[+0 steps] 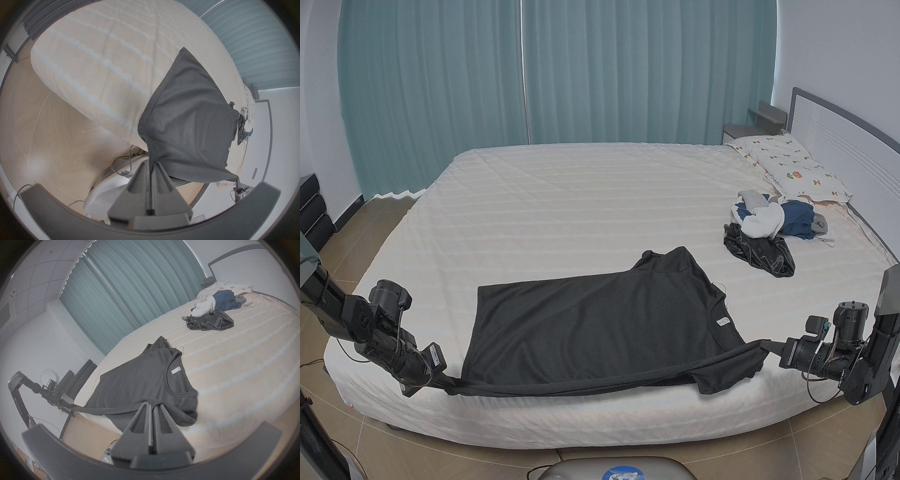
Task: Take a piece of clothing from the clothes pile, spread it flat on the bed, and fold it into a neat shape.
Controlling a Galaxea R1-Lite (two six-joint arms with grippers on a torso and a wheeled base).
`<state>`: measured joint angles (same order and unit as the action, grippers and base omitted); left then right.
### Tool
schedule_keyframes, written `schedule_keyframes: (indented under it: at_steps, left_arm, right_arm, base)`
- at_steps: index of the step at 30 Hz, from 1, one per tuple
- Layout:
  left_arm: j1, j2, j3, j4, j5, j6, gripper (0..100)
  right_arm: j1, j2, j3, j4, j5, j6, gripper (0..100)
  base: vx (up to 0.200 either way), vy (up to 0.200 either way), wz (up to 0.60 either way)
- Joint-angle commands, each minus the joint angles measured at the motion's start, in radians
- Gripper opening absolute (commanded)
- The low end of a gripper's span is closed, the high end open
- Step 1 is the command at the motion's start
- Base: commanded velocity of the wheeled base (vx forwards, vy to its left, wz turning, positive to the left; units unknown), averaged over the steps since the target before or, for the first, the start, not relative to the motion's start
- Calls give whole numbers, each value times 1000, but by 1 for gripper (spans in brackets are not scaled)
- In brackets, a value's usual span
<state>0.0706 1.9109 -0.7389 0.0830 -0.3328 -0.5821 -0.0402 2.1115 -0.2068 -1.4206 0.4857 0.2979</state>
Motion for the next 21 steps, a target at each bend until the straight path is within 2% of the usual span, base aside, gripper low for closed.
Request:
schedule_keyframes:
  at_steps: [1, 8, 14, 21]
  left_arm:
    - [5, 14, -71, 31, -2, 4, 0]
    - [12, 40, -160, 29, -2, -67, 0]
    - [14, 60, -204, 27, 0, -91, 0]
    - [15, 19, -215, 37, -3, -102, 0]
  right_arm:
    - [-1, 7, 18, -18, 1, 1, 0]
    - [-3, 50, -29, -20, 1, 3, 0]
    - [-3, 76, -108, -20, -1, 10, 0]
    - [3, 31, -86, -38, -3, 38, 0]
  base:
    - [0, 0, 0]
    - [0, 0, 0]
    - [0, 0, 0]
    - [0, 0, 0]
